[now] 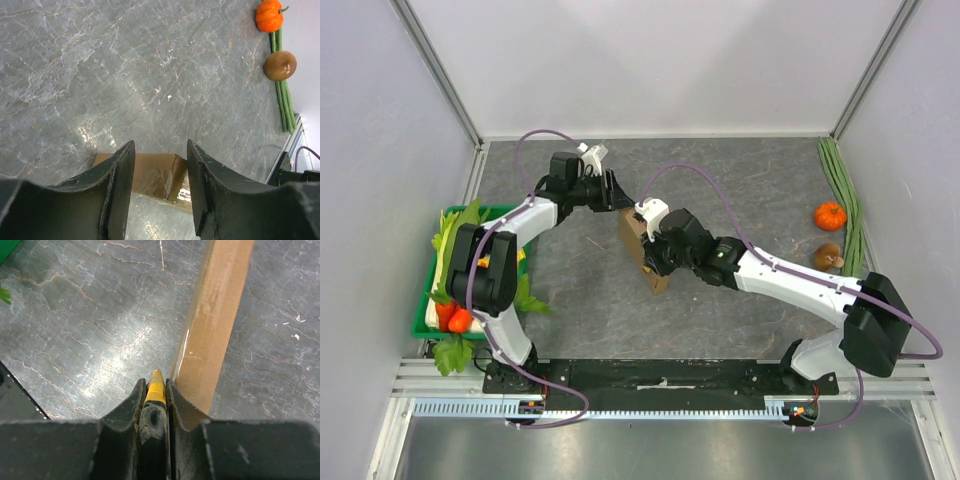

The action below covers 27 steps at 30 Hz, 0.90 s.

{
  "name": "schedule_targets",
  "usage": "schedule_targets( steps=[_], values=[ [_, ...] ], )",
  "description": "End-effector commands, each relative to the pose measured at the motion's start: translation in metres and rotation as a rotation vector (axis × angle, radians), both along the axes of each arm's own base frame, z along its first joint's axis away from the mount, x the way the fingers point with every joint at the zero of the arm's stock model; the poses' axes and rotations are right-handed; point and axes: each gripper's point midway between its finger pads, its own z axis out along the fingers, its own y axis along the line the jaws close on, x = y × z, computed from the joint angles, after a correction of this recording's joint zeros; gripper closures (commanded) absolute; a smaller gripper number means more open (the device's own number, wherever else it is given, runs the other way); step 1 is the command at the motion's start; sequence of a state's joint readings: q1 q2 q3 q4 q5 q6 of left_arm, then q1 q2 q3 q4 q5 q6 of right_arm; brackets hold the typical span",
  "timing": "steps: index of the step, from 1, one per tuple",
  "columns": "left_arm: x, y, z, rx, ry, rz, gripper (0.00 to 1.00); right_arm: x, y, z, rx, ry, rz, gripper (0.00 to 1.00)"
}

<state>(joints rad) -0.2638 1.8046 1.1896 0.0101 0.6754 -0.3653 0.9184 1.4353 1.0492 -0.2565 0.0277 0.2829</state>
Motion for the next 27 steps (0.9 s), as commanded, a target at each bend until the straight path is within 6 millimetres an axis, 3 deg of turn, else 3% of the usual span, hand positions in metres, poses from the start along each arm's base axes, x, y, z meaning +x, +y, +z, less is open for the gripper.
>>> schedule_targets(
  steps=[1,11,21,27],
  values=[
    [-0.019,0.015,-0.013,0.086,0.006,0.022,0.49,0.004,-0.011,0.009,0.007,-0.037,-0.055,1.0],
    [-0.056,0.025,-0.002,0.108,0.024,-0.001,0.49,0.008,-0.031,0.004,-0.019,-0.056,-0.153,1.0],
    [-0.091,0.017,0.005,0.088,0.019,-0.094,0.49,0.008,-0.05,0.003,-0.023,-0.072,-0.235,1.0],
    [-0.102,0.016,0.022,0.072,-0.033,-0.129,0.49,0.0,-0.059,-0.002,-0.014,-0.058,-0.249,1.0]
  ],
)
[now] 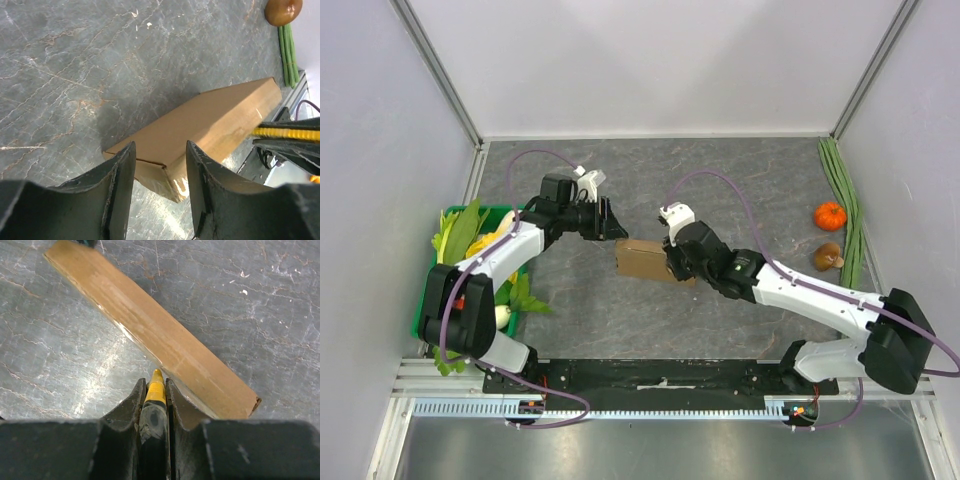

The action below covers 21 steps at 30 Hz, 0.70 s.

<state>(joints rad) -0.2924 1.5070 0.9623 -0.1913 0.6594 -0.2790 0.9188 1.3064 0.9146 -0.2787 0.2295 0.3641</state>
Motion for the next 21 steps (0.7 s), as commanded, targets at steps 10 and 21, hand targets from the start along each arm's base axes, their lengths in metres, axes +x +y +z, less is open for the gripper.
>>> schedule_targets(
  steps=[10,21],
  values=[
    [0.012,-0.021,0.054,-0.081,-0.19,-0.12,0.38,-0.017,-0.025,0.003,0.055,-0.012,-0.044,1.0],
    [-0.007,-0.082,0.058,-0.007,-0.431,-0.444,0.32,-0.034,-0.045,-0.007,0.068,0.033,-0.087,1.0]
  ],
)
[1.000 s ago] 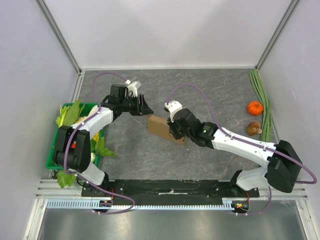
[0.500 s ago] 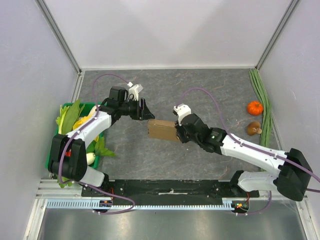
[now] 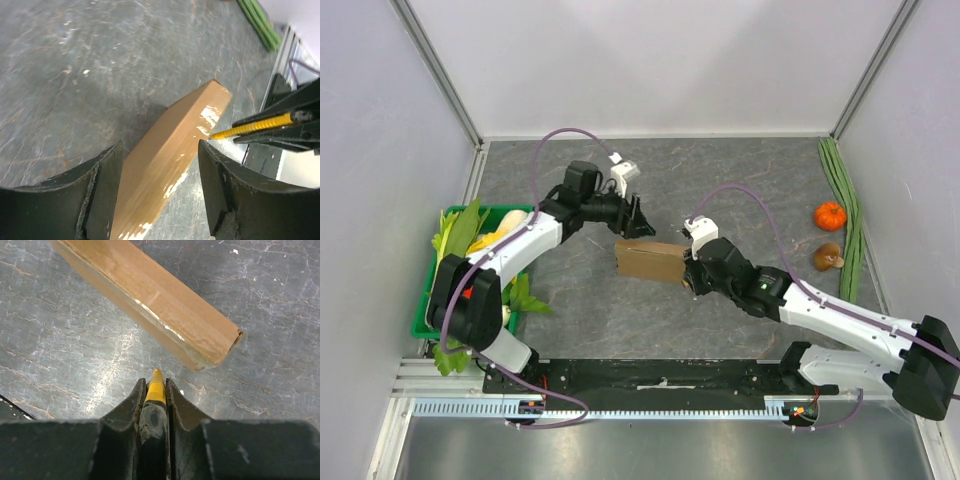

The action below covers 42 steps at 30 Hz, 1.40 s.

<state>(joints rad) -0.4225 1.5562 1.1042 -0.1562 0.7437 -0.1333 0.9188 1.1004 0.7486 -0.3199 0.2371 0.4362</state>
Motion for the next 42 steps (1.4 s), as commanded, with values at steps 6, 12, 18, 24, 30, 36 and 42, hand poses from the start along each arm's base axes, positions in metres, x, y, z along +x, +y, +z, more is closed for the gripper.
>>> schedule_targets(
  steps=[6,12,18,24,30,36,42],
  values=[
    [-0.017,-0.038,0.003,0.074,-0.2,-0.298,0.3,-0.005,-0.02,0.001,0.025,0.002,-0.087,1.0],
    [-0.037,-0.051,-0.03,0.178,-0.168,-0.369,0.3,-0.002,-0.03,-0.001,0.022,0.01,-0.119,1.0],
    [-0.052,-0.061,-0.046,0.219,-0.148,-0.429,0.28,0.001,-0.039,-0.002,0.035,0.018,-0.141,1.0],
    [-0.058,-0.063,-0.063,0.29,-0.152,-0.441,0.23,0.008,-0.046,-0.001,0.039,0.018,-0.171,1.0],
    [-0.041,-0.054,-0.078,0.439,-0.235,-0.346,0.38,0.015,-0.053,0.014,0.064,-0.014,-0.202,1.0],
    [-0.023,-0.044,-0.071,0.498,-0.31,-0.229,0.48,0.031,-0.064,0.055,0.106,-0.108,-0.264,1.0],
    [-0.011,-0.027,-0.053,0.508,-0.458,-0.119,0.51,0.06,-0.078,0.095,0.14,-0.215,-0.377,1.0]
  ],
)
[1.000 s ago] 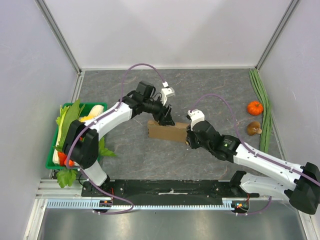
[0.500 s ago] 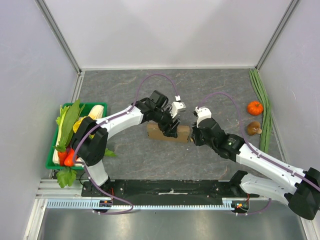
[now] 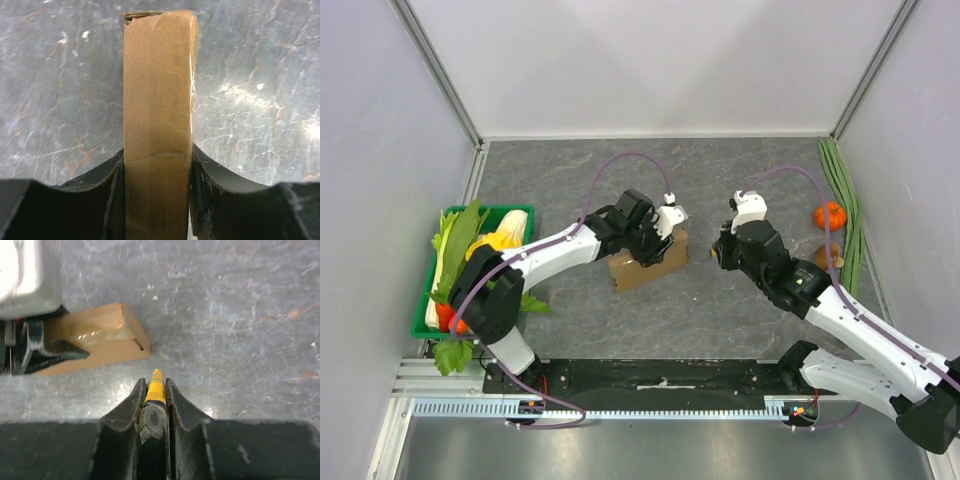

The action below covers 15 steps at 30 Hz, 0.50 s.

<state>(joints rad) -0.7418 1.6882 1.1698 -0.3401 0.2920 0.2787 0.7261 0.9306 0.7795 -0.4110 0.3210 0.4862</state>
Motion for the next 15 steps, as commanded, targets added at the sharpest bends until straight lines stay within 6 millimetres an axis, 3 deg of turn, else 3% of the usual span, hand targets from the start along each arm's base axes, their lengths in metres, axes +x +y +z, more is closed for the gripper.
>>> schedule_targets(
  steps=[1,3,5,6,9,15],
  values=[
    [0.016,0.015,0.025,-0.006,-0.206,0.053,0.51,0.031,-0.007,0.05,0.056,-0.141,-0.094,1.0],
    [0.016,0.018,0.038,-0.024,-0.273,0.043,0.51,0.038,-0.007,0.056,0.075,-0.153,-0.093,1.0],
    [0.008,0.02,0.033,-0.016,-0.286,0.017,0.51,0.046,-0.001,0.062,0.097,-0.171,-0.078,1.0],
    [0.008,0.019,0.04,-0.033,-0.321,0.004,0.51,0.048,0.003,0.063,0.107,-0.171,-0.056,1.0],
    [-0.004,0.025,0.025,-0.021,-0.306,-0.035,0.5,0.056,0.019,0.072,0.145,-0.202,0.005,1.0],
    [-0.006,0.027,0.021,-0.017,-0.289,-0.014,0.5,0.057,0.047,0.077,0.19,-0.213,0.137,1.0]
  ],
)
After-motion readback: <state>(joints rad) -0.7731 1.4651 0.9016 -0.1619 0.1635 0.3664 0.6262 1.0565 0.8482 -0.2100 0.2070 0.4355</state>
